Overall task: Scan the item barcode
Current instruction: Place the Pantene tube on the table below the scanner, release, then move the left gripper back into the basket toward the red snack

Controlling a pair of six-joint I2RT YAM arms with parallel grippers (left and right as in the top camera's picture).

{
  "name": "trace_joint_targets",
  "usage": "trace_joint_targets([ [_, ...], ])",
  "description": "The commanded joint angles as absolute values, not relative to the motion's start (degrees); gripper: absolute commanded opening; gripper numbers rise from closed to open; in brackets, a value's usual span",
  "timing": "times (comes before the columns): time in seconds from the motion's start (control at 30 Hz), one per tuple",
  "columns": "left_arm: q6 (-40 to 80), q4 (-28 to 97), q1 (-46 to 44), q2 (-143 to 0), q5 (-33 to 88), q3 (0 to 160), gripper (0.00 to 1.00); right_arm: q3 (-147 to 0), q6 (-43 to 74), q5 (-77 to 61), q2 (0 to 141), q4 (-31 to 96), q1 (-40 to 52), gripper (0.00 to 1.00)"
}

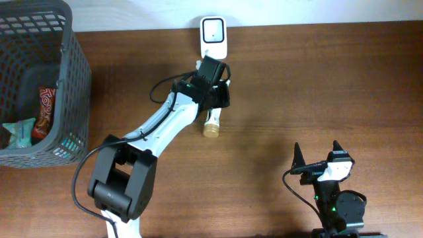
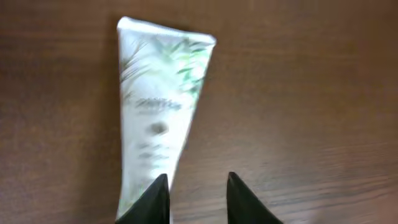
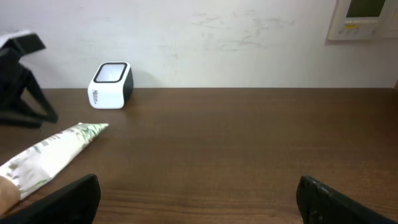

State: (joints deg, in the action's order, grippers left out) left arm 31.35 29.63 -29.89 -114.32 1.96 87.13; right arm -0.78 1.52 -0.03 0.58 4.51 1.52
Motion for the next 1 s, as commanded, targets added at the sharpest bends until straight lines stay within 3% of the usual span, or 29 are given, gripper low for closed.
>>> trace_joint_targets([
  [0.0, 27.99, 29.61, -28.95, -107.79, 2.72, 90.48, 0.36, -0.32, 1.96, 0.27, 0.21, 4.67, 1.21, 0.99],
  [0.1, 24.88, 29.58, -26.44, -101.12, 0.51, 92.53, 0.45, -0.32, 1.96, 0.27, 0.21, 4.67, 1.21, 0.99],
  [0.17, 24.25, 29.58, -23.49, -95.68, -2.94, 92.86, 0.58, -0.32, 1.98, 0.27, 0.21, 4.67, 1.21, 0.99],
  [0.23, 20.64, 29.87, -19.92, -91.92, -3.29, 92.86, 0.6, -0.32, 1.96, 0.27, 0.21, 4.67, 1.21, 0.99],
  [0.3, 19.55, 31.35, -15.09, -88.97, -3.49, 92.86, 0.76, -0.32, 1.96, 0.27, 0.21, 4.67, 1.21, 0.99],
  [0.6, 19.16, 28.62, 11.46, -76.82, -2.63, 94.28, 0.79, -0.32, 1.96, 0.27, 0.21, 4.67, 1.21, 0.98],
  [0.83, 12.97, 29.1, 28.8, -78.17, -8.97, 94.32, 0.91, -0.32, 1.96, 0.27, 0.21, 4.67, 1.21, 0.99],
  [0.9, 9.39, 31.38, 31.9, -81.6, -10.37, 94.32, 0.91, -0.32, 1.96, 0.27, 0.21, 4.67, 1.21, 0.99],
  [0.93, 4.62, 33.85, 33.41, -84.55, -10.35, 94.32, 0.84, -0.32, 1.96, 0.27, 0.21, 4.67, 1.21, 0.99],
  [0.97, 2.13, 34.89, 33.71, -86.02, -10.35, 94.32, 0.84, -0.32, 1.96, 0.27, 0.21, 4.67, 1.21, 0.99],
])
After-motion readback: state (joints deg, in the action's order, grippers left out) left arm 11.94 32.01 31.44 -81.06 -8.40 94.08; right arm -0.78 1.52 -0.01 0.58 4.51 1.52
